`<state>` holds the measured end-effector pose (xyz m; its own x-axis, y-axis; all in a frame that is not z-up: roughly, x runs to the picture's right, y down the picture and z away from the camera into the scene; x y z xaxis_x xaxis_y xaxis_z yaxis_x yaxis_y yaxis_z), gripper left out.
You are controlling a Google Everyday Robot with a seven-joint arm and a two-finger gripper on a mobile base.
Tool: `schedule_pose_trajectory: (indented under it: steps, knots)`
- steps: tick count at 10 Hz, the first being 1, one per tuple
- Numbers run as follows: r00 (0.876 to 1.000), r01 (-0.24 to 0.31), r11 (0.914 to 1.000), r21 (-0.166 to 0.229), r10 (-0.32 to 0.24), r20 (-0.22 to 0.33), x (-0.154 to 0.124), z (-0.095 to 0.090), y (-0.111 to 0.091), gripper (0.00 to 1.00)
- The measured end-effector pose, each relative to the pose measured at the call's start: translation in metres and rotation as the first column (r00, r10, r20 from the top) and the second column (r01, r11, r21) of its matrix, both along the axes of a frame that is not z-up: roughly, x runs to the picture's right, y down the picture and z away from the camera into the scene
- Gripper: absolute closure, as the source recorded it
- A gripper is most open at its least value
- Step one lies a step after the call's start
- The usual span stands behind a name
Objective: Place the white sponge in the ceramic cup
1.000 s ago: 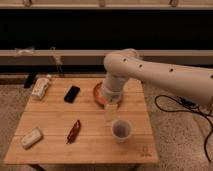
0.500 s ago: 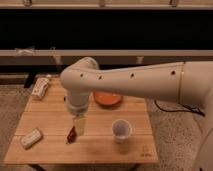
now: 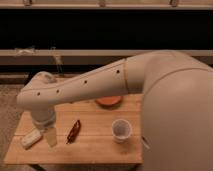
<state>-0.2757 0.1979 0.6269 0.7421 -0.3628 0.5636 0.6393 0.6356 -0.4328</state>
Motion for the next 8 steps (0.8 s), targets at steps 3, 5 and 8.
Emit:
schedule_pose_trajectory:
  steps: [3,5,8]
  knots:
    - [0.993,0.112,0.9930,0.038,-0.113,0.021,-0.041,0.019,0.038,0.20]
    - [0.974,0.220,0.9714,0.088,-0.223,0.026,-0.067,0.027,0.062,0.20]
    - [0.955,0.286,0.9502,0.123,-0.293,0.041,-0.098,0.040,0.057,0.20]
